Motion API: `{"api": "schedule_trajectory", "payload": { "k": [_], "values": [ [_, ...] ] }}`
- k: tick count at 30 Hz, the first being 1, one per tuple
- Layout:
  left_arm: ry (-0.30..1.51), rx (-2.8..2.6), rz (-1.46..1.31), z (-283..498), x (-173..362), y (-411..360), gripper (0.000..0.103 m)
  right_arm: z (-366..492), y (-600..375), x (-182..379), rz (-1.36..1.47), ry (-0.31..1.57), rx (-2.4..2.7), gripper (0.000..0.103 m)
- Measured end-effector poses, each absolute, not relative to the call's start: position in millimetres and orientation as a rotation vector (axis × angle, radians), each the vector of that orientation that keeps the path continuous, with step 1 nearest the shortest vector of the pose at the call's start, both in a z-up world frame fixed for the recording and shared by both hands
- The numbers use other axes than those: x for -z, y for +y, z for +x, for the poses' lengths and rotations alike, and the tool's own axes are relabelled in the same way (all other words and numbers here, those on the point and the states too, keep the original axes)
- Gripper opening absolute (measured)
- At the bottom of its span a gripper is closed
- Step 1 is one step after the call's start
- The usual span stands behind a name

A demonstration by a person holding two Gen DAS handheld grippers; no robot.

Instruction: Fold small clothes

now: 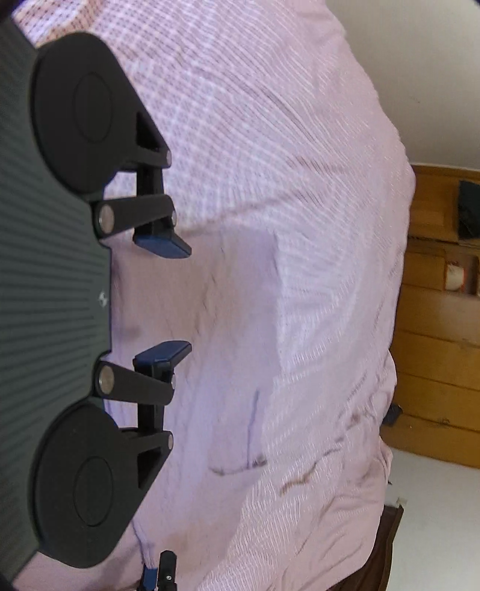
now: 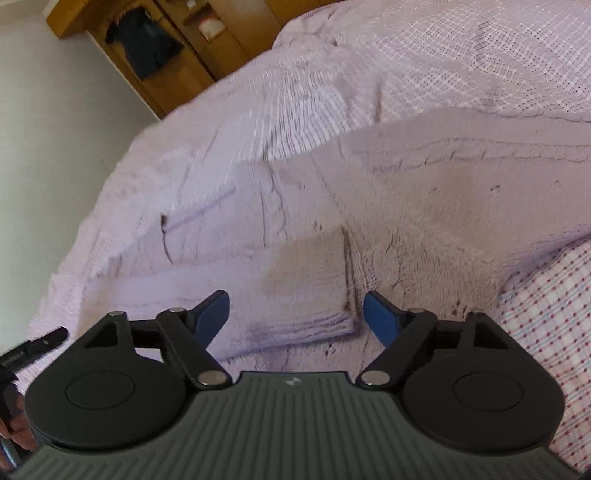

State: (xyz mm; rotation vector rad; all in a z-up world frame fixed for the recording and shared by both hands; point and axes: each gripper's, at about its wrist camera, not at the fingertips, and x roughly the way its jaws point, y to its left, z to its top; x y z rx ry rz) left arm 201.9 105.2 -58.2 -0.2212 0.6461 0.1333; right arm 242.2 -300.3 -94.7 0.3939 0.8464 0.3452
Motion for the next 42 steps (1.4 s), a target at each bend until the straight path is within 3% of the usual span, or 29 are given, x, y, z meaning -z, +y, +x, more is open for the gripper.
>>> {"api": "schedule_trajectory", "payload": {
  "k": [4,8,9,11,13,19,30,39,42],
  "values": [
    [0.687,-0.109,-0.232,203.5,69.9,120.1,0.051,236.1,-277.4,98.6,0.170,0.835,-0.331,0.069],
    [0.695,-0.099,-0.244,206.8,77.3,125.2,0.051,241.9,-274.6,102.0,0.137,0.794,-0.343,0.052],
    [0.696,-0.086,-0.246,207.7,78.9,125.2,0.048,243.5,-276.6,103.7,0.150,0.787,-0.349,0.047],
    [0.702,-0.070,-0.222,211.9,81.6,122.5,0.035,245.1,-281.0,105.0,0.193,0.774,-0.358,0.027],
    [0.710,-0.087,-0.214,213.1,84.9,121.2,0.030,248.7,-286.4,102.7,0.246,0.765,-0.386,0.023],
    [0.716,-0.104,-0.230,209.8,87.6,122.2,0.029,246.7,-298.1,86.2,0.279,0.691,-0.371,0.021],
    [0.704,-0.123,-0.194,202.0,88.3,113.4,0.031,248.1,-296.8,94.5,0.265,0.745,-0.328,0.022],
    [0.701,-0.160,-0.201,199.6,75.5,112.3,0.040,225.3,-307.4,72.3,0.204,0.660,-0.323,0.024],
    [0.656,-0.176,-0.210,194.8,62.9,112.8,0.053,217.7,-323.7,64.0,0.198,0.629,-0.294,0.033]
  ]
}}
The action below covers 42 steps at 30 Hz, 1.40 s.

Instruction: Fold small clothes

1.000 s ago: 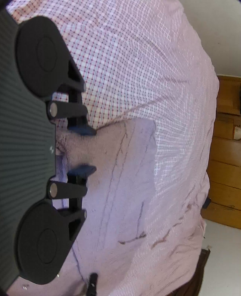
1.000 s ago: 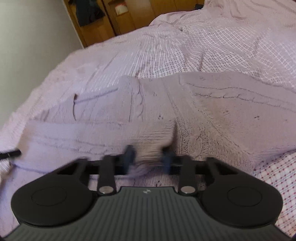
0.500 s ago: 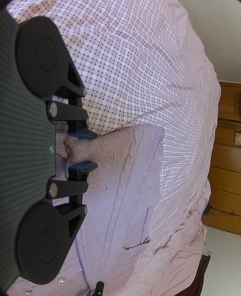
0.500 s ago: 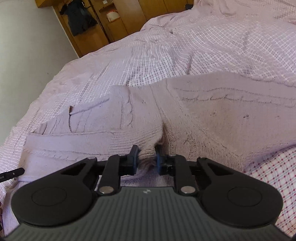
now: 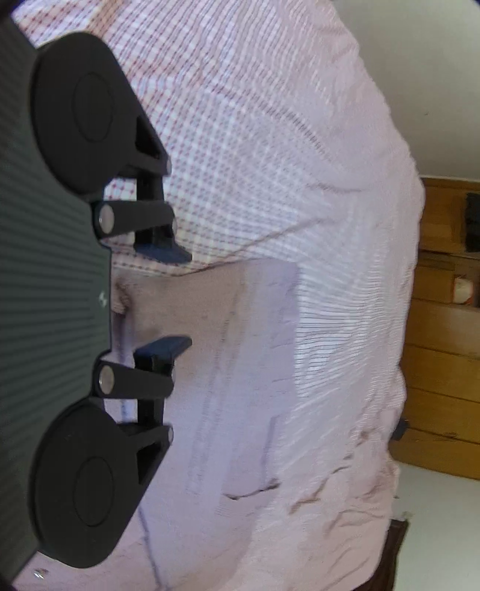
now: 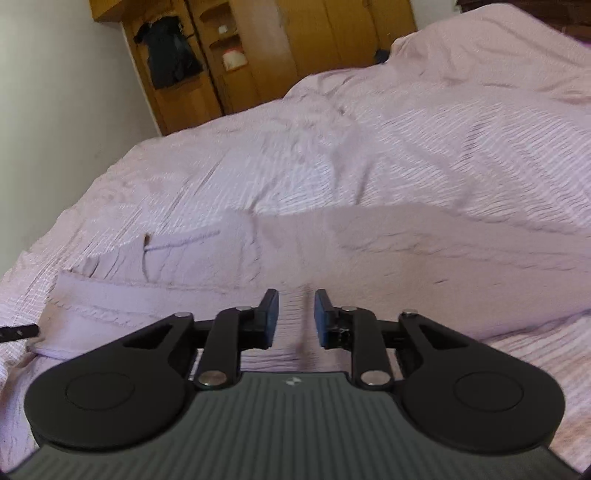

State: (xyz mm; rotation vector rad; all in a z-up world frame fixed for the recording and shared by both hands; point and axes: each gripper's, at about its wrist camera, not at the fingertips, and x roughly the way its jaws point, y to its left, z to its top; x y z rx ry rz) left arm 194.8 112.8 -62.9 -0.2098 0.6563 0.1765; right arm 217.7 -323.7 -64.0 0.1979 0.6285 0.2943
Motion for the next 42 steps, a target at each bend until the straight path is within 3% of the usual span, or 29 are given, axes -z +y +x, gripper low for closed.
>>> {"api": "schedule_trajectory", "payload": {
  "k": [6,21,42],
  "values": [
    [0.575,-0.188,-0.107,179.5,50.5,100.8,0.071,214.5,-374.7,70.0,0.202,0.631,-0.194,0.035],
    [0.587,-0.197,-0.099,182.7,61.4,92.6,0.071,213.1,-487.9,93.1,0.184,0.668,0.028,0.039],
    [0.603,-0.196,-0.097,198.6,74.1,91.2,0.071,240.0,-623.9,116.6,0.431,0.635,0.226,0.042]
  ]
}}
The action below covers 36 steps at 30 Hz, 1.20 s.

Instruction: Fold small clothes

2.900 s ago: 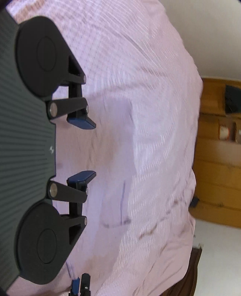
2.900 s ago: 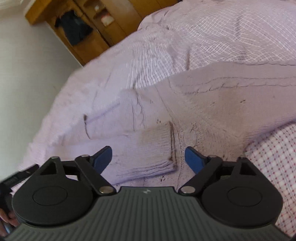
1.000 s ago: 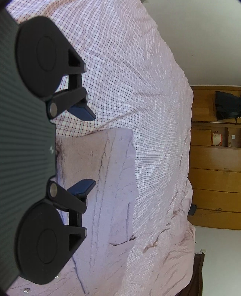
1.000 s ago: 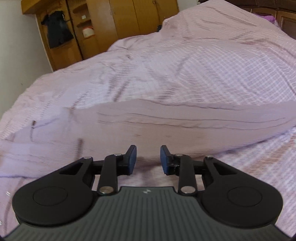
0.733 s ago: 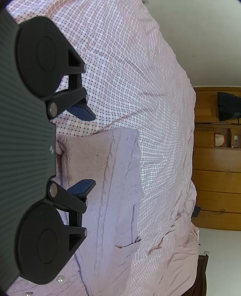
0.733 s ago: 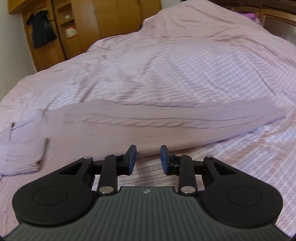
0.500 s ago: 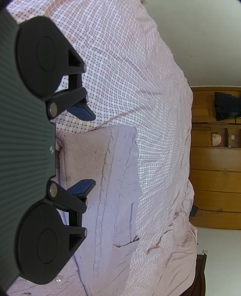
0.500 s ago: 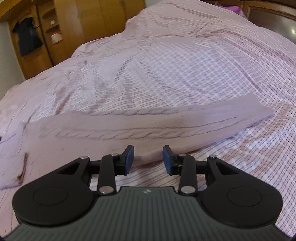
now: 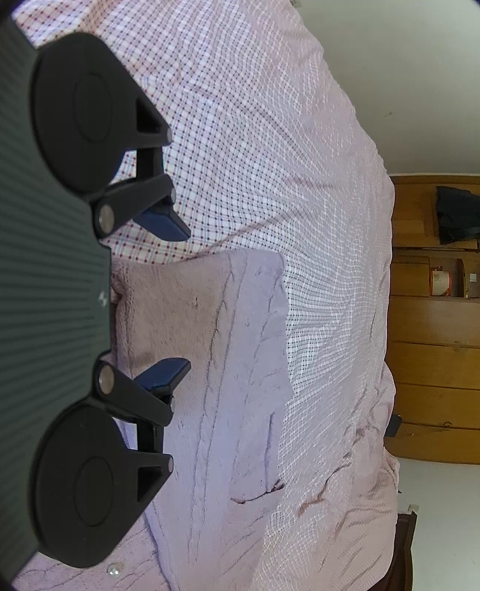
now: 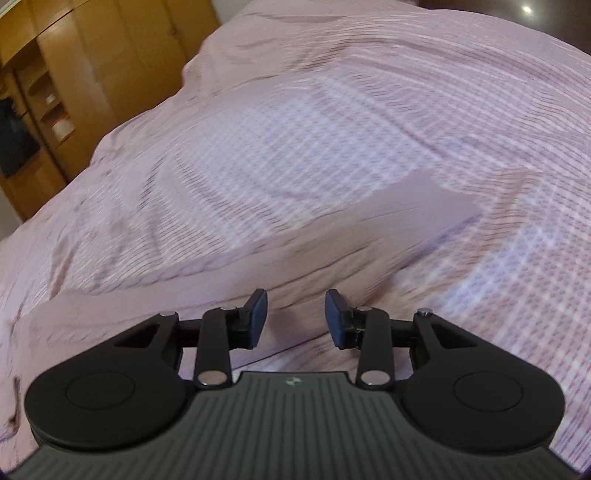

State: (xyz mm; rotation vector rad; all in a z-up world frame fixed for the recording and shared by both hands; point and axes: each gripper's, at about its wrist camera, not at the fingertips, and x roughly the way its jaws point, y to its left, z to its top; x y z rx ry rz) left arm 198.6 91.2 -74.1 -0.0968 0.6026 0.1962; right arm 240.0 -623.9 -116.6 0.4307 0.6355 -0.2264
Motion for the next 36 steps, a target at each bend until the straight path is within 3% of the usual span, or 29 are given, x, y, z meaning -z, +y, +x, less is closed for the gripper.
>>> {"api": "schedule_trajectory", "payload": {
  "k": [11,16,23,30,32,34,36],
  "values": [
    [0.600,-0.180,-0.082,198.7,75.3,88.2,0.071,226.3,-699.6,129.4,0.869,0.554,0.266,0.042],
    [0.626,-0.166,-0.081,202.8,79.7,86.8,0.071,220.7,-695.4,116.0,0.740,0.544,0.350,0.083],
    [0.621,-0.159,-0.070,200.1,80.5,85.1,0.071,224.4,-727.9,141.4,0.816,0.414,0.344,0.083],
    [0.627,-0.176,-0.074,199.4,83.3,88.2,0.071,245.8,-744.9,156.9,0.892,0.319,0.245,0.066],
    [0.629,-0.181,-0.076,200.4,84.5,88.7,0.071,248.1,-742.2,160.6,0.870,0.309,0.258,0.055],
    [0.635,-0.184,-0.076,200.6,86.1,88.6,0.071,251.7,-741.4,164.4,0.878,0.313,0.308,0.032],
    [0.634,-0.186,-0.079,200.4,86.3,89.7,0.071,251.2,-742.7,168.2,0.902,0.305,0.339,0.022]
  ]
}}
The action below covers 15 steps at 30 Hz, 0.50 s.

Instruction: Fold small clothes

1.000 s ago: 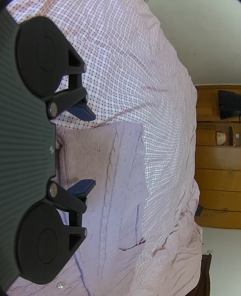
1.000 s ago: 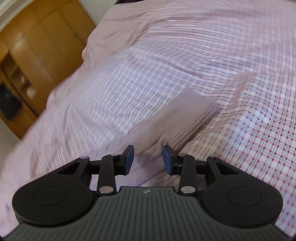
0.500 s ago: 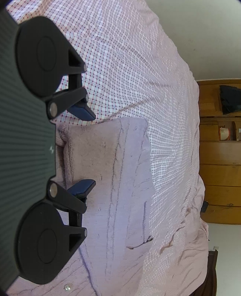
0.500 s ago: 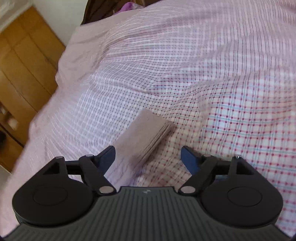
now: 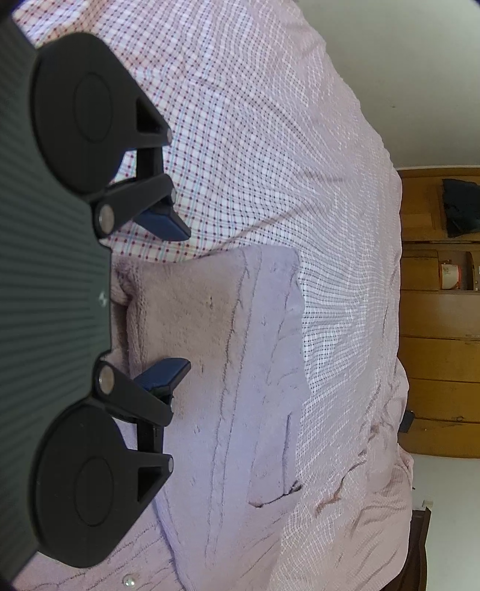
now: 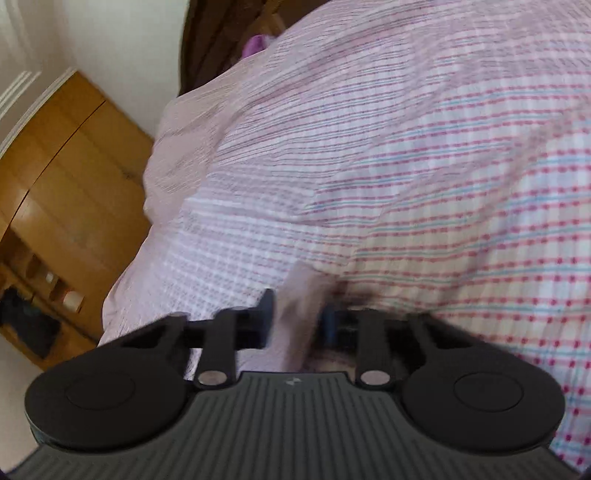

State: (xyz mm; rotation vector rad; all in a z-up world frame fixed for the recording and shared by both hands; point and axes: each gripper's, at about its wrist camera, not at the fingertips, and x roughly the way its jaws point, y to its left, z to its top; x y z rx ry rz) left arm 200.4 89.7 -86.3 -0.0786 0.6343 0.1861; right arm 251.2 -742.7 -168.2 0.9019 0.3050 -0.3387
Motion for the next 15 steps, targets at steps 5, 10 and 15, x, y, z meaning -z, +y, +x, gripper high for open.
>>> {"api": "schedule_trajectory", "payload": {
  "k": [5,10,15],
  "values": [
    [0.627,-0.208,-0.101,198.6,83.4,96.3,0.071,253.8,-742.5,174.5,0.878,0.299,0.350,0.017],
    [0.614,-0.214,-0.115,195.4,79.3,103.6,0.071,246.8,-733.7,166.4,0.817,0.320,0.397,0.012],
    [0.599,-0.229,-0.121,194.9,78.0,105.3,0.071,244.5,-729.5,168.4,0.812,0.277,0.400,0.012]
  ]
}}
